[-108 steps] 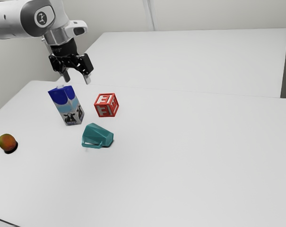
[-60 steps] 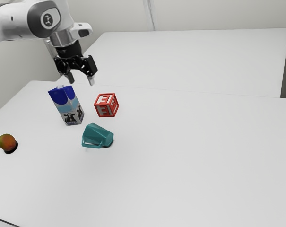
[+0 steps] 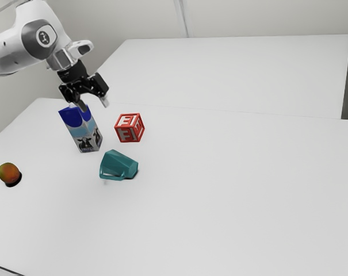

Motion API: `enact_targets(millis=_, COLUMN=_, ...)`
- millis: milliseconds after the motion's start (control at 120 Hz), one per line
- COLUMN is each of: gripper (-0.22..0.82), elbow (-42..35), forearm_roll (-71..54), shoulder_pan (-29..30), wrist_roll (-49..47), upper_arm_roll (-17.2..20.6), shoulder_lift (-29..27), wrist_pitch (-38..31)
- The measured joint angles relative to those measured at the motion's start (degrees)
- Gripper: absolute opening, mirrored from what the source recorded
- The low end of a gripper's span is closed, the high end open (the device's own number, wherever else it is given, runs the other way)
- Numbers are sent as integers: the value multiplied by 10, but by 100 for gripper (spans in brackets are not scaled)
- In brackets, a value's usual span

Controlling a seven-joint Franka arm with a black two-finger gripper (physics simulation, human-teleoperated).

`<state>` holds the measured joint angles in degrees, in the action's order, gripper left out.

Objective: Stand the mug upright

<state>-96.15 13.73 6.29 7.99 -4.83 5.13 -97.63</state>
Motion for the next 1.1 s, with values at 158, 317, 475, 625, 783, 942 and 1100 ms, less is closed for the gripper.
enact_targets(millis=158, gripper=58, elbow=-56, forearm_roll=62, shoulder_pan=12, wrist_roll=40, upper_arm_roll=-22, shoulder_lift=2, wrist_pitch=-47)
enact_targets(millis=317, gripper=58, elbow=-97, forearm_roll=138, shoulder_pan=36, wrist_roll=93, upper_arm_roll=-29, shoulder_lift=14, wrist_pitch=-96)
enact_targets(millis=475, gripper=58, elbow=-112, forearm_roll=201, shoulder_pan=67, wrist_roll=152, upper_arm_roll=-29, shoulder_lift=30, wrist_pitch=-128)
enact_targets(millis=625, gripper=58, elbow=-113, forearm_roll=240, shoulder_pan=83, wrist_roll=204, upper_arm_roll=-29, shoulder_lift=51, wrist_pitch=-143)
enact_targets(millis=783, gripper=58, elbow=-117, forearm_roll=276, shoulder_pan=102, wrist_roll=256, upper_arm_roll=-29, shoulder_lift=76, wrist_pitch=-148)
enact_targets(millis=942, gripper=58, elbow=-120, forearm_roll=299, shoulder_pan=127, wrist_roll=282, upper_arm_roll=-29, shoulder_lift=96, wrist_pitch=-117)
enact_targets(millis=1100, gripper=58, elbow=-117, forearm_roll=306, shoulder_pan=144, wrist_roll=301, upper_arm_roll=-29, shoulder_lift=116, wrist_pitch=-87)
